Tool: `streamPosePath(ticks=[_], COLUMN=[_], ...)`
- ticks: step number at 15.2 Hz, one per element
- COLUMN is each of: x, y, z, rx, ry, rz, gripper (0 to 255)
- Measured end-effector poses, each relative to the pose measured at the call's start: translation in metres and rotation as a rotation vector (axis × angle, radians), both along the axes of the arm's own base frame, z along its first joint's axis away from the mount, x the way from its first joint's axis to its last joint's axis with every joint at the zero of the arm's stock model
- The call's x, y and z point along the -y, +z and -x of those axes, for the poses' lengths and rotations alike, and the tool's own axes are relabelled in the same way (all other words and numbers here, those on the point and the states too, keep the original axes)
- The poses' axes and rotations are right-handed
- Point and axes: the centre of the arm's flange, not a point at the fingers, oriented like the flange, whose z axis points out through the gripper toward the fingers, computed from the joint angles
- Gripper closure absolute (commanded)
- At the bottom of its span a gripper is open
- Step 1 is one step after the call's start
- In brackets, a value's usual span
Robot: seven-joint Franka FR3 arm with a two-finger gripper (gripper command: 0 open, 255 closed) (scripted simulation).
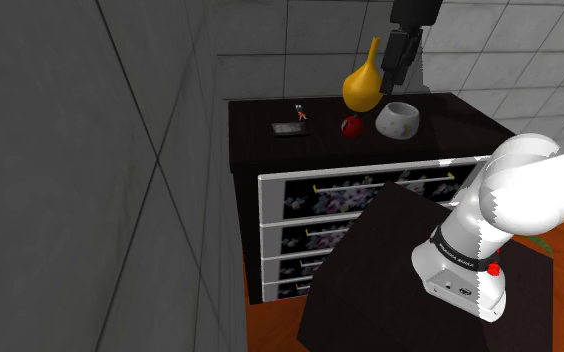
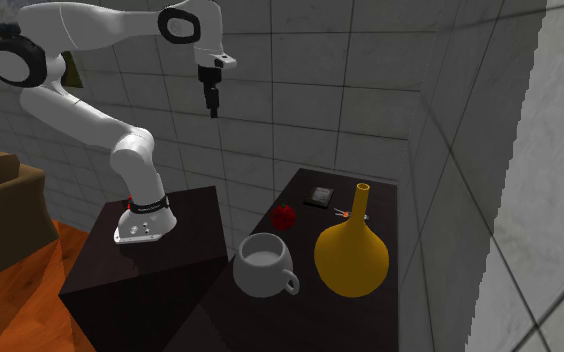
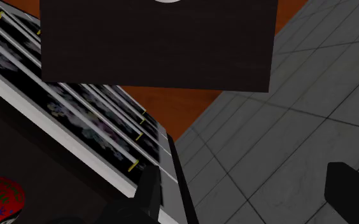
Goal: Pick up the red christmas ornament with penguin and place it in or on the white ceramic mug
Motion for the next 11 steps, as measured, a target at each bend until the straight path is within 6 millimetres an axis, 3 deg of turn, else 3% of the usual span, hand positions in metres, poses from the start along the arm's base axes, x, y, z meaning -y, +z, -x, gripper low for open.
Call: streamPosePath(ticks=[3,11], x=[0.007,0.072], y=[-0.008,-0.068], z=[-0.012,-0.08], rx=[-0.019,-0.145], ry=[0.01,0.077], rz=[0.008,0.062], gripper=[0,0])
